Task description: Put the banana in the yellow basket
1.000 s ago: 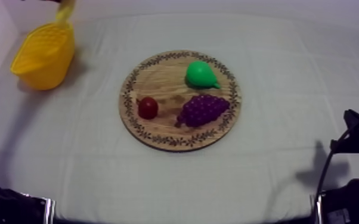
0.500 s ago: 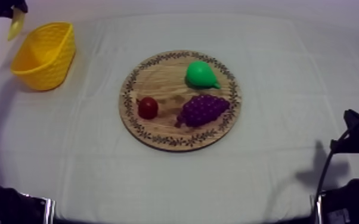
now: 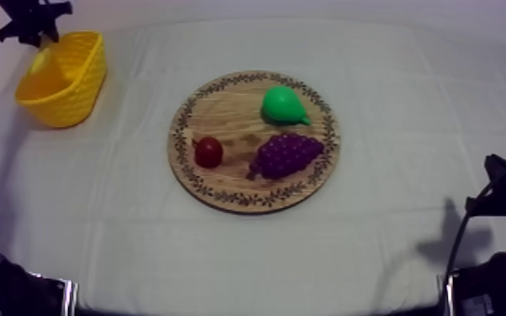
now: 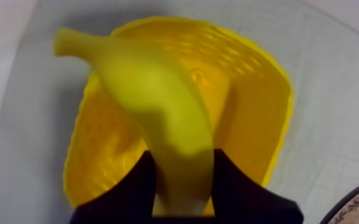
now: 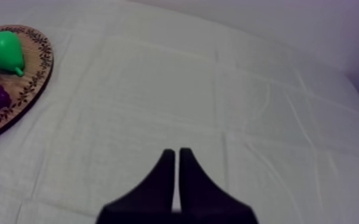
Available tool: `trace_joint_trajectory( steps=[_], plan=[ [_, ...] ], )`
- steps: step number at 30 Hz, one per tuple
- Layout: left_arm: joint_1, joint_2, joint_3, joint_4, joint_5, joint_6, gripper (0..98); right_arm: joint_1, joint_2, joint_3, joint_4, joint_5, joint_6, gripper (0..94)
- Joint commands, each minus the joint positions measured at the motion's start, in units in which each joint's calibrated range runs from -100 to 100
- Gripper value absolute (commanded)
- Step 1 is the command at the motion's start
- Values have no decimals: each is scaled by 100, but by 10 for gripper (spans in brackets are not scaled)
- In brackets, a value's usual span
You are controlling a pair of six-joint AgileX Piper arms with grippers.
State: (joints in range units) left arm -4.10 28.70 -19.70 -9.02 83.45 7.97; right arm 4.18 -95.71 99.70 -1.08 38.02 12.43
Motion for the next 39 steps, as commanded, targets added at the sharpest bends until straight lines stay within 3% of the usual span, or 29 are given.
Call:
trace_joint_trajectory(
  steps=[1,13,20,26,33,39],
  plan=[
    [-17,242,-77,12,-16,-29,286,3,-4,-3,-2,-3,0,6],
    [-159,556,-197,113,-158,-133,297,3,-4,-3,-2,-3,0,6],
    [-245,305,46,154,-241,-230,415,3,-4,-3,-2,-3,0,6],
    [-314,-162,341,187,-303,-381,491,3,-4,-3,-2,-3,0,6],
    [-399,-949,614,191,-325,-539,503,3,-4,-3,-2,-3,0,6],
    [-430,-2214,1366,122,-407,-392,492,3,-4,-3,-2,-3,0,6]
  ],
)
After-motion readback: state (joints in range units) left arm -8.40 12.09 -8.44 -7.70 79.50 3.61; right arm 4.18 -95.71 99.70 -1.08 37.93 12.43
